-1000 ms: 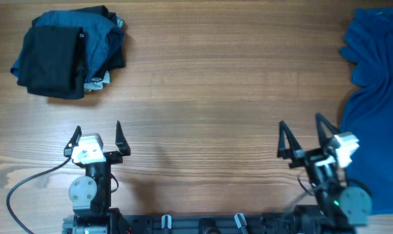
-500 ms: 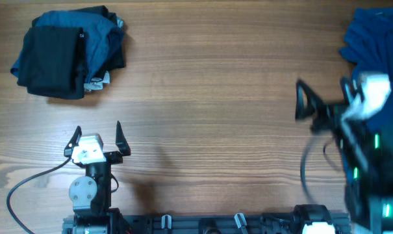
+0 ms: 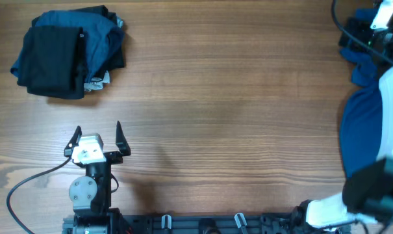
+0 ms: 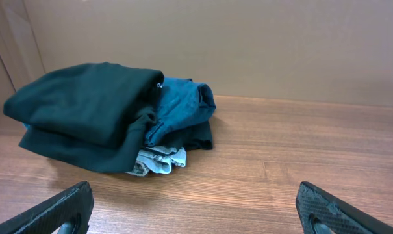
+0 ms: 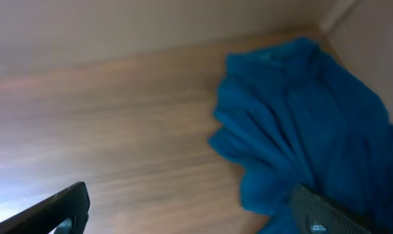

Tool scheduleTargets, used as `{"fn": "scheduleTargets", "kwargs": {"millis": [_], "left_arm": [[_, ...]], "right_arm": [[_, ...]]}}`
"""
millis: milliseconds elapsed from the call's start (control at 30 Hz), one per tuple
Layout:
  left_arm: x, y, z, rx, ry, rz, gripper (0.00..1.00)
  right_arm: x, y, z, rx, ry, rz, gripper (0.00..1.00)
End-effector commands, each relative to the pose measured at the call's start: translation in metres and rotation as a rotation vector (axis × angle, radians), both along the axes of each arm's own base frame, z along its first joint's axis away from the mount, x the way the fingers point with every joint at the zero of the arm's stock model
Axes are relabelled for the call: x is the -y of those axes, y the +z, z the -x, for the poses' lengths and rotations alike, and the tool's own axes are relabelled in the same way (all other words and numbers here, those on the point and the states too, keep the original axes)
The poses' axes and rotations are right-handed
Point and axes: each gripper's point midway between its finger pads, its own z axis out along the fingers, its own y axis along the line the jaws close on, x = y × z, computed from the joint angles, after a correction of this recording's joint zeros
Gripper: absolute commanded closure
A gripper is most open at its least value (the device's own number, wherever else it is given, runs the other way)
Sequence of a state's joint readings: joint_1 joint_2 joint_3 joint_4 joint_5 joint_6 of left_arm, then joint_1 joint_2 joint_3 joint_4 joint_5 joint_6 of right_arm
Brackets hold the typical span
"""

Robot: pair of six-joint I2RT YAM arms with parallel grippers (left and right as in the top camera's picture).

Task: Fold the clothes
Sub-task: 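Reach the right gripper to the teal polo shirt's far edge and grasp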

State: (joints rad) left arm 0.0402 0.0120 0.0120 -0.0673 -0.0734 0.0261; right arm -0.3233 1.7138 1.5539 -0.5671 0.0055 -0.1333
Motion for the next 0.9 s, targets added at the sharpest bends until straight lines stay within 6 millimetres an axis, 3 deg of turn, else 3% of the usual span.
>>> {"fn": "scheduleTargets", "kwargs": {"millis": [0, 100, 267, 433, 567, 667, 867], "left_arm": [[0.003, 0.0, 0.0, 0.002, -0.015, -0.022, 0.0], [0.003, 0.0, 0.0, 0.002, -0.015, -0.022, 0.0], [0.003, -0.001, 0.0, 0.002, -0.015, -0.022, 0.0], [0.003, 0.0, 0.0, 0.002, -0.015, -0.022, 0.0], [0.003, -0.001, 0.0, 0.002, -0.015, -0.022, 0.0], [0.003, 0.0, 0.0, 0.002, -0.015, -0.022, 0.0], [0.003, 0.0, 0.0, 0.002, -0.015, -0.022, 0.0]], "right_arm": [[0.015, -0.035, -0.018, -0.076, 0.056, 0.086, 0.0], [0.021, -0.084, -0.03, -0.157, 0.1, 0.102, 0.07], [0.026, -0.152, -0.043, -0.264, 0.206, 0.158, 0.36], [0.031, -0.198, -0.054, -0.287, 0.22, 0.162, 0.38], [0.036, -0.197, -0.066, -0.236, 0.213, 0.187, 0.37], [0.038, -0.19, -0.074, -0.198, 0.21, 0.208, 0.23], [0.042, -0.201, -0.075, -0.226, 0.279, 0.274, 0.31]]}}
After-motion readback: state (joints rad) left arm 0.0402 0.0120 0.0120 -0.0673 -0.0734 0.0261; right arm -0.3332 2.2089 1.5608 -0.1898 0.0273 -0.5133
